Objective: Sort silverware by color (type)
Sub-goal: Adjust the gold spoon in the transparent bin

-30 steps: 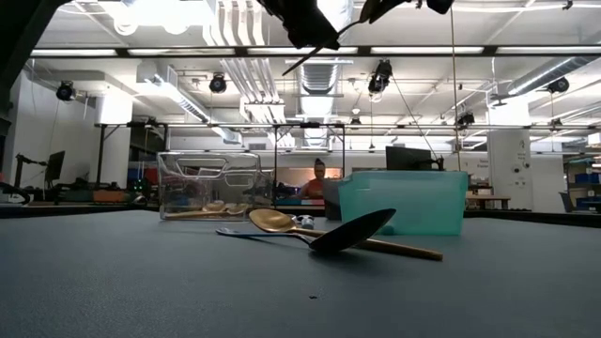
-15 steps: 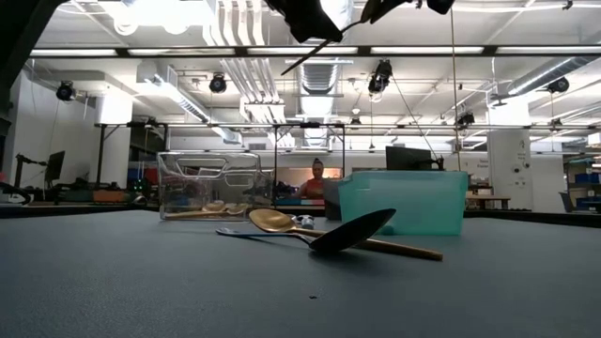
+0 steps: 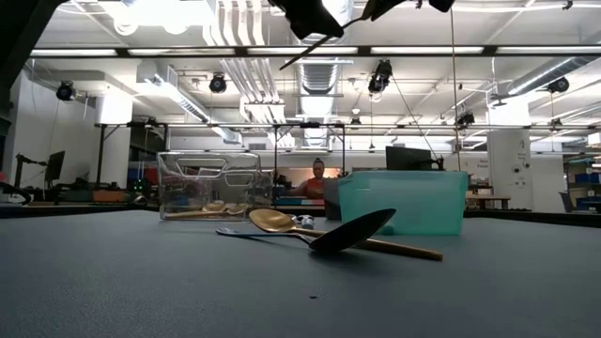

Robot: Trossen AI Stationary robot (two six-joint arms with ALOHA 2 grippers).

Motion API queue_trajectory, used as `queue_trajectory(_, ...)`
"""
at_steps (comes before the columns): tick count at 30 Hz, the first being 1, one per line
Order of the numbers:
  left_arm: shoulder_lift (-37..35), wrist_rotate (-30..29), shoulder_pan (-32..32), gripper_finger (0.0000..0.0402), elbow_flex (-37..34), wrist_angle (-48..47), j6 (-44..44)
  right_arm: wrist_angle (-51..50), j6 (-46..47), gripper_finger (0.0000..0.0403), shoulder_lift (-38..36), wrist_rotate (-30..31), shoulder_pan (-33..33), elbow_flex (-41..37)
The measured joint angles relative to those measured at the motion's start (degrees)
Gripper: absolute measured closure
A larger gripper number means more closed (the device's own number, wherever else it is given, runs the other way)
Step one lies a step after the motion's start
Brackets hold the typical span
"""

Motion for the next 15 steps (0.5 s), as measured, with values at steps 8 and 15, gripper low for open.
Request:
queue_trajectory(8, -0.08, -0.02, 0.04, 0.0401, 0.21, 1.45, -1.09, 0.62, 3.23, 0.0321, 0.14, -0.74, 0.04, -0.02)
queue_trajectory(15, -0.28, 0.00, 0.36, 0.0401, 0.22, 0.49, -0.85, 1.04, 3.23, 0.0297, 0.19, -0.53, 0.04, -0.04)
